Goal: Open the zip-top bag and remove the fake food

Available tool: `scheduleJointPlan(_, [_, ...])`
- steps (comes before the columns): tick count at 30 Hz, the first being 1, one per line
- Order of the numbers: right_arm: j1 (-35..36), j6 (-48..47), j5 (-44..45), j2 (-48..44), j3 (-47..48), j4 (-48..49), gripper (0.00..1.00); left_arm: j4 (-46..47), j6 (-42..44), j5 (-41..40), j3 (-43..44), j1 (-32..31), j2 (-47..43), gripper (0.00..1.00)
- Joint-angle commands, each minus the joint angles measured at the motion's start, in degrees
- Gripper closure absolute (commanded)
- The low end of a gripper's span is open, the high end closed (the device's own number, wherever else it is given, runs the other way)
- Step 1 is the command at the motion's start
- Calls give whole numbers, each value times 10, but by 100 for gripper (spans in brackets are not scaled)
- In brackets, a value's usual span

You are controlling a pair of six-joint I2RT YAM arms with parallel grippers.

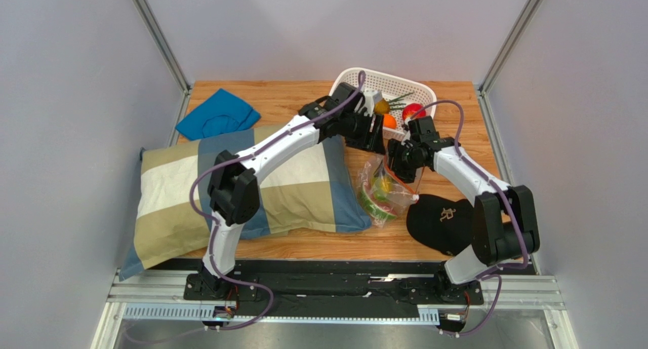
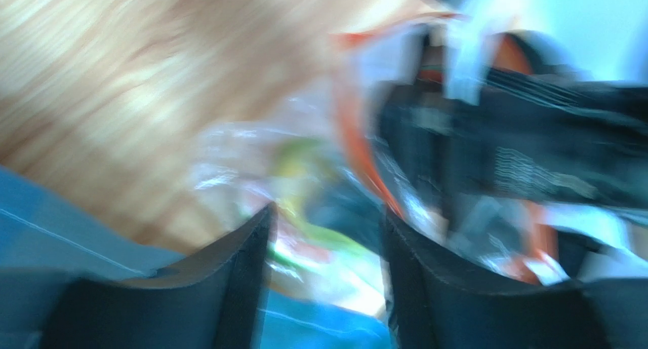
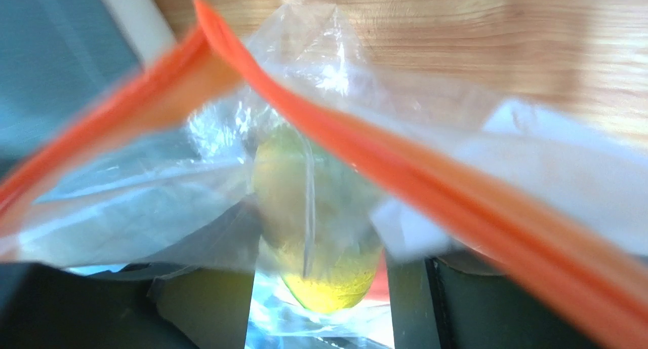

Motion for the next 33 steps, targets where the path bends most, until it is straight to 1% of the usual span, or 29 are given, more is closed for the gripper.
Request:
scheduleJointPlan(1, [20, -6, 64, -75, 23, -47, 100, 101, -82, 134, -53, -3, -85, 31])
scheduleJointPlan(4, [27, 7, 82, -104, 6, -50, 100, 109, -81, 137, -67, -12, -87, 30])
scheduleJointPlan(5, [27, 8, 84, -109, 4, -52, 100, 108, -82, 152, -62, -12, -84, 30])
scheduleJointPlan(8, [29, 9, 86, -115, 4, -61, 100, 113, -83, 151, -75, -14, -90, 30])
scheduleJointPlan(11, [31, 16, 85, -132, 2, -58, 100, 102, -80, 122, -79, -16, -97, 35])
scheduleJointPlan(12, [31, 17, 86, -136, 2, -61, 100, 73, -76, 109, -77, -15, -96, 35])
scheduleJointPlan(17, [31, 9, 95, -161, 4, -96, 100, 37, -50, 56, -98, -15, -121, 32])
scheduleJointPlan(21, [32, 10, 84, -191, 6, -112, 100, 21, -48, 48, -99, -15, -113, 29])
scheduleJointPlan(24, [31, 1, 82, -222, 24, -139, 100, -13, -43, 43, -74, -15, -92, 30])
scheduleJointPlan(28, [29, 2, 90, -268, 48, -137, 100, -10, -34, 14, -79, -15, -104, 31])
scheduleJointPlan(33, [30, 5, 91, -286, 44, -111, 100, -14, -38, 45, -80, -7, -98, 34])
